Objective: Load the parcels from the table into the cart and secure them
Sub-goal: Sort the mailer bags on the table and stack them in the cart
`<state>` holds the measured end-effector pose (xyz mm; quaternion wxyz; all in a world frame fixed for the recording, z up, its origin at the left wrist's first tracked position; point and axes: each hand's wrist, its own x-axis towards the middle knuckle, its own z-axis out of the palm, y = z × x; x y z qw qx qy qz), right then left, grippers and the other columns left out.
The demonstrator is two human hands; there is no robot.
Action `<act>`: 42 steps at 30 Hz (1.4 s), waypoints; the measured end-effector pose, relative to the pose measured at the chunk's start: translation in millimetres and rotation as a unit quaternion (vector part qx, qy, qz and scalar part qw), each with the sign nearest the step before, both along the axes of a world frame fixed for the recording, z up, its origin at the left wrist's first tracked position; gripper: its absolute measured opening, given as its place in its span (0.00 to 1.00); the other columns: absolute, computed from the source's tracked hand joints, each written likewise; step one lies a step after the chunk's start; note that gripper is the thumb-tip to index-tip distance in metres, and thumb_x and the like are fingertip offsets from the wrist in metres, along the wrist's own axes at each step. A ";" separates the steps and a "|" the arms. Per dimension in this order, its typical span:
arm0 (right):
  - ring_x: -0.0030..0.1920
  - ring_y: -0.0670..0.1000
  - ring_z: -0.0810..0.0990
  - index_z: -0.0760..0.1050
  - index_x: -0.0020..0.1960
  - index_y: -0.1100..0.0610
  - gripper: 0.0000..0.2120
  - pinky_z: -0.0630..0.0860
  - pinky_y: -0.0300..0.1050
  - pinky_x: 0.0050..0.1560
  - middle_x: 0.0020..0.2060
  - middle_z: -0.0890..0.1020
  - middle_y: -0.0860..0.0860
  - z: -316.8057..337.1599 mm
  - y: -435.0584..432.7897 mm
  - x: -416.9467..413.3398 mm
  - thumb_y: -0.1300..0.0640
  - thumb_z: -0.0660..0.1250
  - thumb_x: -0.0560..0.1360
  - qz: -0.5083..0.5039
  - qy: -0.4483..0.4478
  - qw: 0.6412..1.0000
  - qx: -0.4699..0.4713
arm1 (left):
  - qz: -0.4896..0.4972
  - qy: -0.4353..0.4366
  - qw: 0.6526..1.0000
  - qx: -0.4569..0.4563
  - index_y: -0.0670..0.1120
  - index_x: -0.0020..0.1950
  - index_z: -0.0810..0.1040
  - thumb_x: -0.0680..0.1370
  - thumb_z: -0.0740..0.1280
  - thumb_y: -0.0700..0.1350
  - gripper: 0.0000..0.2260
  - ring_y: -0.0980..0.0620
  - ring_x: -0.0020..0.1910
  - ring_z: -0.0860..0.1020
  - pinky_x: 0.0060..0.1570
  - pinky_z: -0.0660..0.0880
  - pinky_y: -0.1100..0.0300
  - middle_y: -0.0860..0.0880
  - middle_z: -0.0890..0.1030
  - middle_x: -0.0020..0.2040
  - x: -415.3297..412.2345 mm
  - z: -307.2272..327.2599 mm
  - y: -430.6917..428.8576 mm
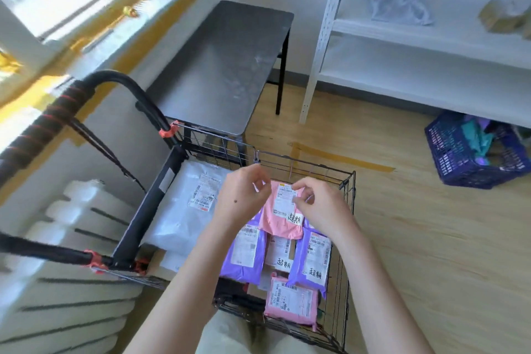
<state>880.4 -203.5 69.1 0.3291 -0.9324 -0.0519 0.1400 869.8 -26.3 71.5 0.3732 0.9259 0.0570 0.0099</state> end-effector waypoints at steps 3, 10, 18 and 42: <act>0.43 0.45 0.78 0.77 0.52 0.45 0.07 0.72 0.41 0.44 0.39 0.77 0.41 16.8 7.5 -2.7 0.54 0.68 0.76 0.038 -0.017 0.999 0.017 | 0.016 -0.010 1.000 0.022 0.54 0.37 0.73 0.71 0.67 0.40 0.09 0.56 0.33 0.73 0.33 0.68 0.61 0.57 0.76 0.32 -11.6 16.4 7.3; 0.40 0.41 0.76 0.78 0.54 0.48 0.07 0.71 0.35 0.40 0.41 0.78 0.43 49.6 22.9 -3.1 0.55 0.67 0.77 0.105 -0.040 0.993 0.024 | 0.090 -0.065 0.994 0.008 0.52 0.36 0.74 0.70 0.67 0.38 0.09 0.61 0.31 0.72 0.36 0.73 0.59 0.59 0.74 0.30 -37.9 44.5 16.3; 0.40 0.41 0.76 0.77 0.56 0.48 0.08 0.67 0.28 0.36 0.41 0.78 0.45 73.0 46.7 -28.0 0.55 0.65 0.78 0.157 -0.067 0.985 0.028 | 0.171 -0.091 0.981 -0.007 0.47 0.39 0.78 0.72 0.67 0.37 0.05 0.53 0.33 0.74 0.39 0.76 0.56 0.56 0.76 0.32 -94.0 66.1 36.2; 0.41 0.43 0.77 0.78 0.56 0.51 0.09 0.73 0.36 0.44 0.38 0.76 0.42 113.6 133.9 -267.1 0.56 0.66 0.77 0.354 -0.096 0.928 0.063 | 0.330 -0.139 0.934 -0.005 0.49 0.40 0.79 0.73 0.68 0.41 0.03 0.58 0.34 0.76 0.36 0.75 0.61 0.55 0.79 0.35 -370.8 96.8 72.1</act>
